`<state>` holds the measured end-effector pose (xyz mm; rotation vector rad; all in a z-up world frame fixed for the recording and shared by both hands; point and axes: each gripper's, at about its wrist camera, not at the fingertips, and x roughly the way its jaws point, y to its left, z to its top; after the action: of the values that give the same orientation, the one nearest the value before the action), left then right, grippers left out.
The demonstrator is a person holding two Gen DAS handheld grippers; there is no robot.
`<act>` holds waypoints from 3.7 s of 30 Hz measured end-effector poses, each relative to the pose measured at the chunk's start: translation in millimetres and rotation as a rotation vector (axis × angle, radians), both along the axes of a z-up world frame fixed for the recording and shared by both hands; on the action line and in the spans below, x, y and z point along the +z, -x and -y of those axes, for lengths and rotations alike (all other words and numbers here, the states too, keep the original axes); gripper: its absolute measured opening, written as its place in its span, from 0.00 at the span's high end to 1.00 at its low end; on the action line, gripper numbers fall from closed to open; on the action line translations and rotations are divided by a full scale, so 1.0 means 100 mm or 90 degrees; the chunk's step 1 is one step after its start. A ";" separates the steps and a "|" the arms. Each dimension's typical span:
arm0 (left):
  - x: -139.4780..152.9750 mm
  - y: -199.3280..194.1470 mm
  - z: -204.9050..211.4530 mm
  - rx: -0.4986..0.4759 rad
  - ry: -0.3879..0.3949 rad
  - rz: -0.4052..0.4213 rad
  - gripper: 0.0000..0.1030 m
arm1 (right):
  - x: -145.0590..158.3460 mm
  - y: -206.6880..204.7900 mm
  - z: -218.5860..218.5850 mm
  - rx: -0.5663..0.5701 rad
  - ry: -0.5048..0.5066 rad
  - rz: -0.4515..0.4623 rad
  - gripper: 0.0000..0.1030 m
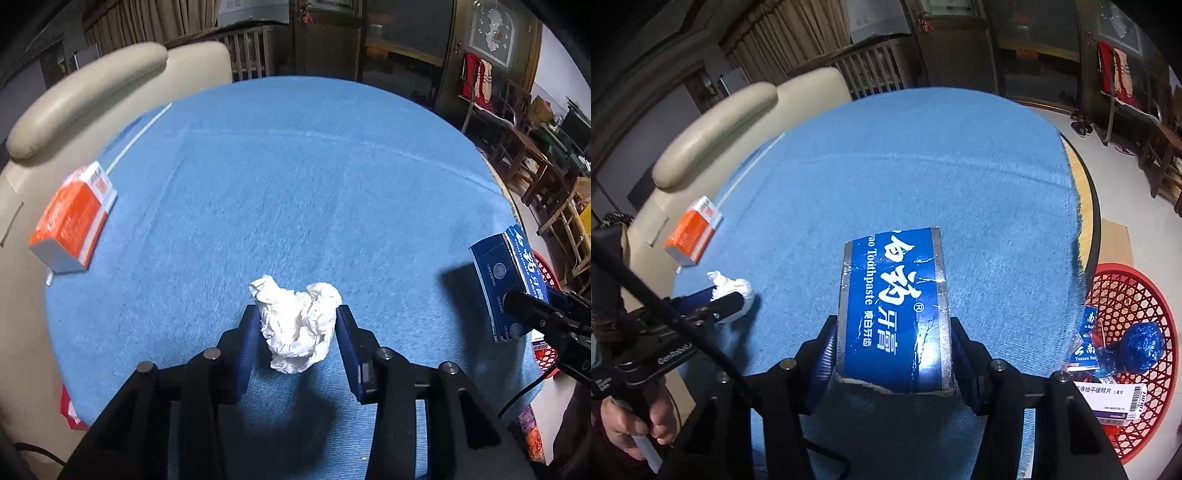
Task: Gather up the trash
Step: 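Carry the white tissue and blue toothpaste box over the red basket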
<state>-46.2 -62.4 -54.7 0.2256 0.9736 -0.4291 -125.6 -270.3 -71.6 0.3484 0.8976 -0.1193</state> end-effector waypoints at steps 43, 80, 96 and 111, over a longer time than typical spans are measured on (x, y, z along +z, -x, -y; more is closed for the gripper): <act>1.06 0.78 1.06 -0.140 -0.031 0.168 0.58 | 0.67 1.41 0.74 -0.139 0.013 0.157 0.42; 1.15 1.12 1.66 -0.245 -0.071 0.194 0.58 | 0.74 1.72 1.12 -0.217 -0.019 0.177 0.42; 1.08 1.26 1.84 -0.278 -0.088 0.192 0.57 | 0.73 1.80 1.23 -0.242 -0.034 0.180 0.42; 1.00 1.33 1.98 -0.304 -0.096 0.185 0.57 | 0.73 1.90 1.34 -0.271 -0.042 0.183 0.41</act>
<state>-178.9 -260.2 45.8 0.6470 0.6600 -0.7366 -315.2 -404.1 1.6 0.5996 0.5333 -0.4224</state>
